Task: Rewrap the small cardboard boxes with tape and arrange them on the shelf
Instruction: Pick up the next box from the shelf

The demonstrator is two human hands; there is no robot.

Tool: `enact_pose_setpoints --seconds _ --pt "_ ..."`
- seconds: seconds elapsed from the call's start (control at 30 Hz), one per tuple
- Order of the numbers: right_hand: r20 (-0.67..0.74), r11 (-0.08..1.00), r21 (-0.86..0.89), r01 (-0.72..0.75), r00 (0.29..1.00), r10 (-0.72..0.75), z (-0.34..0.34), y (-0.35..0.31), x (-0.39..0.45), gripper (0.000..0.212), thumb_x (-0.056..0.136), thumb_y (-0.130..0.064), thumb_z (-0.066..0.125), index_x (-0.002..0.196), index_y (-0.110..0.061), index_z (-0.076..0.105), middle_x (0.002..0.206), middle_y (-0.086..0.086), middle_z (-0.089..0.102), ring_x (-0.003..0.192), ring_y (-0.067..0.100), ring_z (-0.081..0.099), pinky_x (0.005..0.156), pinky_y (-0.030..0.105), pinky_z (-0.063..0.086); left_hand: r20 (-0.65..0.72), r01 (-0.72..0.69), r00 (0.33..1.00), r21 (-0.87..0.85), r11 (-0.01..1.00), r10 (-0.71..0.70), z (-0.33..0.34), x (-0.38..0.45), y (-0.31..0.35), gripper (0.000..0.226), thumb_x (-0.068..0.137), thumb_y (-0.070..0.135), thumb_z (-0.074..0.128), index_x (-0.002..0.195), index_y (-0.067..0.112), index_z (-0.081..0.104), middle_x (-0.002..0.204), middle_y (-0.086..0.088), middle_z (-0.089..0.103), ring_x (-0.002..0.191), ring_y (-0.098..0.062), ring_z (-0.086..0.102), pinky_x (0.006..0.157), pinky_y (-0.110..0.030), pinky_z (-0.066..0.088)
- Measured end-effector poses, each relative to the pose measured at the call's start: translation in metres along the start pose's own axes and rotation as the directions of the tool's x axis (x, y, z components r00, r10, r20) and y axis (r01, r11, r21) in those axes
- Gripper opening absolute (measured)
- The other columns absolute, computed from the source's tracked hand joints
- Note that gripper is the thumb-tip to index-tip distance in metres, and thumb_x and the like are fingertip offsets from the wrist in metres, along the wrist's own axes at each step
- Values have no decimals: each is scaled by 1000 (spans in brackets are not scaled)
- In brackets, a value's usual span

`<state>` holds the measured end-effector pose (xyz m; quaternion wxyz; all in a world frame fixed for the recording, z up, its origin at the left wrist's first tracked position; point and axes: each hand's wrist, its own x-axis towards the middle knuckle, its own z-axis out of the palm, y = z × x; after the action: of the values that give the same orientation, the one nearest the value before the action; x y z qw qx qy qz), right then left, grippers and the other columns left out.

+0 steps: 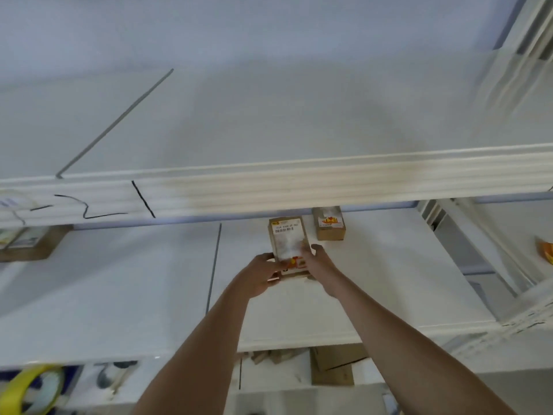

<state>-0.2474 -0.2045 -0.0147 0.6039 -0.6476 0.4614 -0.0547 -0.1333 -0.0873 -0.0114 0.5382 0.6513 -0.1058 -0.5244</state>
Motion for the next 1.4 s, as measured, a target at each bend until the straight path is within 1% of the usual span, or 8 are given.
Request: enact_pose_setpoints --seconds 0.13,0.23,0.47,0.63,0.8,1.0,1.2,1.4 --pt "27 995 70 76 997 -78 32 -9 -20 51 103 -53 42 135 -14 47 115 3 64 98 17 66 83 38 58 -21 -37 999 10 999 37 -27 -23 -4 29 96 12 65 124 4 60 112 -12 71 101 -24 67 90 -35 51" --pt "44 991 94 97 994 -102 60 -20 -41 41 105 -45 43 128 -11 48 103 1 66 86 11 66 67 28 54 -89 -104 991 -60 993 98 -50 -39 -6 33 102 30 59 118 2 64 109 -13 74 103 -27 70 93 -41 56" --pt "65 979 156 131 988 -143 138 -42 -71 44 99 -49 55 123 -12 51 105 3 70 90 15 70 66 25 49 -209 -185 964 -73 980 166 -121 -74 -17 52 92 39 71 129 5 55 111 -15 74 103 -29 72 93 -48 58" --pt "94 987 141 74 992 -88 210 -59 -92 30 100 -30 52 125 -13 56 105 7 72 83 19 73 59 26 50 -283 -168 947 -25 985 154 -188 -106 -33 49 90 40 73 124 11 51 111 -14 71 100 -27 71 88 -43 59" --pt "128 994 55 90 987 -96 276 -67 -110 29 102 -25 43 127 -16 53 108 7 71 91 22 72 78 38 59 -352 -141 927 -1 990 132 -242 -125 -45 42 95 35 68 124 9 52 107 -11 71 87 -21 71 67 -30 57" --pt "196 994 9 109 975 -109 313 -73 -107 29 103 -30 49 131 -23 50 111 -1 70 93 14 71 67 25 53 -330 -90 941 -8 996 82 -296 -127 -42 54 91 43 71 127 9 49 106 -13 72 93 -26 73 82 -40 61" --pt "183 993 -45 110 978 -100 332 -81 -72 34 104 -20 42 138 -19 46 106 1 69 90 15 70 68 27 54 -227 -118 967 -12 993 112 -327 -115 -26 63 84 47 76 125 2 58 103 -15 76 91 -28 76 78 -43 63" --pt "150 953 -223 203 974 -172 352 -94 -46 52 102 -16 44 149 -23 23 139 8 42 104 19 58 61 22 51 -307 -39 949 98 994 67 -345 -96 -2 64 83 43 80 123 14 39 111 -12 68 96 -25 72 89 -46 60"
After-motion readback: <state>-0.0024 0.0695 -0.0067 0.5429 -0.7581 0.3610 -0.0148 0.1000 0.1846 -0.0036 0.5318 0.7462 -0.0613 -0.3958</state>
